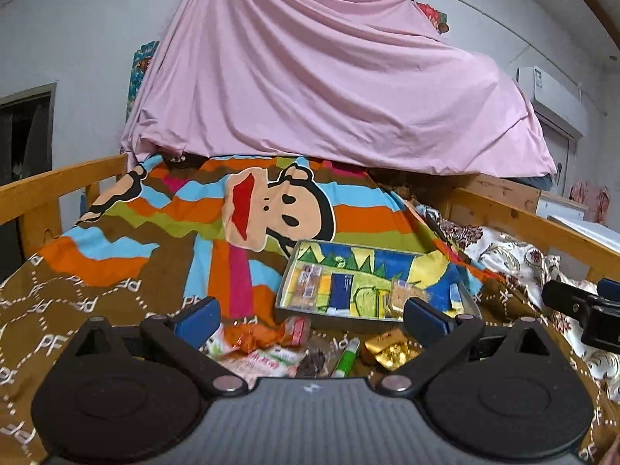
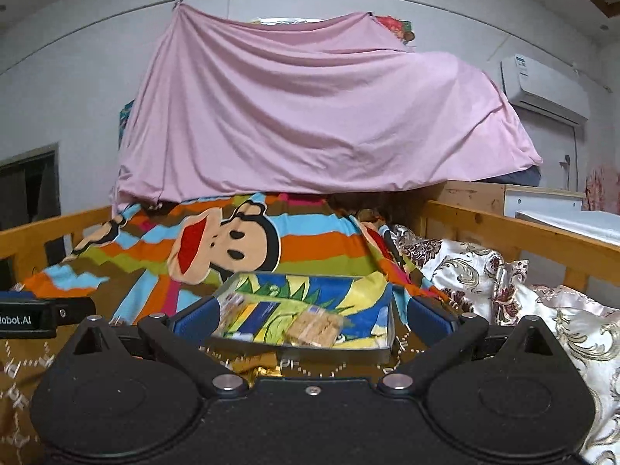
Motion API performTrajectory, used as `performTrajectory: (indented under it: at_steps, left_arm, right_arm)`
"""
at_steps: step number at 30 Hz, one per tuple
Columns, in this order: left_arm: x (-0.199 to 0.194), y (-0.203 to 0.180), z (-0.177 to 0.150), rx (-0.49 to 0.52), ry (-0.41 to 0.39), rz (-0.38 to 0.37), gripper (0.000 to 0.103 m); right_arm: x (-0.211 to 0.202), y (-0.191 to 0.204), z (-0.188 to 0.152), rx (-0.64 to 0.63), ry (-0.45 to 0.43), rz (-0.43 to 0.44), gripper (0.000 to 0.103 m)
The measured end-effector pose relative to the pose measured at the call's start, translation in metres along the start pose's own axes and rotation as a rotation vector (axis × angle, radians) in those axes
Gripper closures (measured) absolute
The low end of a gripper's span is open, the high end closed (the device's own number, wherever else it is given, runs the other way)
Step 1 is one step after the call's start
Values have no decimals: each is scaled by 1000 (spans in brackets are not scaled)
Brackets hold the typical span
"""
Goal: Organize snacks
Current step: 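Open both tools and withdraw them from the tray over the remaining snacks, then grasp the green tube with the left tool while the right tool grasps the gold foil packet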
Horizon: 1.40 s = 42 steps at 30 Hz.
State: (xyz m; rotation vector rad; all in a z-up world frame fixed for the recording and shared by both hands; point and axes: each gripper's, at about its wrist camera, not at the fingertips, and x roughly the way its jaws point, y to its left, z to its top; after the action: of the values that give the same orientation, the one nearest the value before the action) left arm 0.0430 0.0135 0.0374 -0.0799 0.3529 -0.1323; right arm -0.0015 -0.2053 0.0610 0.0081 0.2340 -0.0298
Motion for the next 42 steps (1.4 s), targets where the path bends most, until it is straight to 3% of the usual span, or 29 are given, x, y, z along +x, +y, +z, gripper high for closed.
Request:
performTrajectory:
  at_steps: [6,13,22,29,33,37,42]
  left_arm:
    - [-18,5,-17,17,53,12,1]
    - [-26,6,-30,50,130,13,1]
    - [-25,9,-41,64,222,0,1]
    - [1,7,-43,73,326,-78,1]
    - [26,10,-45,22,387,-119,1]
    - [46,9,-42,20,389,-135,1]
    - [71,1,-41,102,369,-159,1]
  right_arm:
    - [-19,8,-10,-27,58,36,1]
    - [-25,16,-21,-38,184,83,1]
    - [-25,23,-27,-74,258,137,1]
    - [-1,17,-28,-18,371,151,1]
    - [13,12,-30,27,420,150,1]
    - [28,7,-29,50,455,158,1]
    - [57,0,-25,42,481,150,1]
